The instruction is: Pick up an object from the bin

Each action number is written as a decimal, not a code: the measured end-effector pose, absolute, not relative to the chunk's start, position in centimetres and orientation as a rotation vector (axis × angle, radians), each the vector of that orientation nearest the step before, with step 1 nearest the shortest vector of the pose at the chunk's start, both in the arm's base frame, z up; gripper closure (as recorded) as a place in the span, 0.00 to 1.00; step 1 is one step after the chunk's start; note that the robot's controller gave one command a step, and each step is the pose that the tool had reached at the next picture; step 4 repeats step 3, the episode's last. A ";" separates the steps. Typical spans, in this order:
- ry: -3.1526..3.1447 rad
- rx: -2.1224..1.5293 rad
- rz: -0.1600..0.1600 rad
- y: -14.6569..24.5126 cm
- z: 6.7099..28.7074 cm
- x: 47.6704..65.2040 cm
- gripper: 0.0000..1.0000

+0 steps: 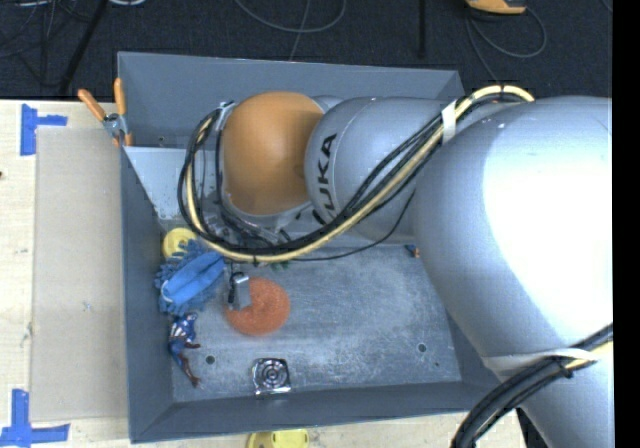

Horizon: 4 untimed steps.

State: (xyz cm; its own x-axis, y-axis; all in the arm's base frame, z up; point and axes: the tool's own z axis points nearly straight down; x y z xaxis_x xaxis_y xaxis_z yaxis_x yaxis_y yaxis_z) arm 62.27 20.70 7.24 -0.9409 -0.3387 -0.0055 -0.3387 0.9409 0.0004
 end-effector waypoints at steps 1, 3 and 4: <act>2.907 -1.169 0.005 21.9 7.5 62.0 1.00; 2.910 -1.154 -0.001 20.8 27.9 58.8 1.00; 2.910 -1.154 -0.001 20.8 27.9 58.8 1.00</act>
Offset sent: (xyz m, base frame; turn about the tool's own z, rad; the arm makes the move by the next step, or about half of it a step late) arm 0.0000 0.0000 0.0000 0.0000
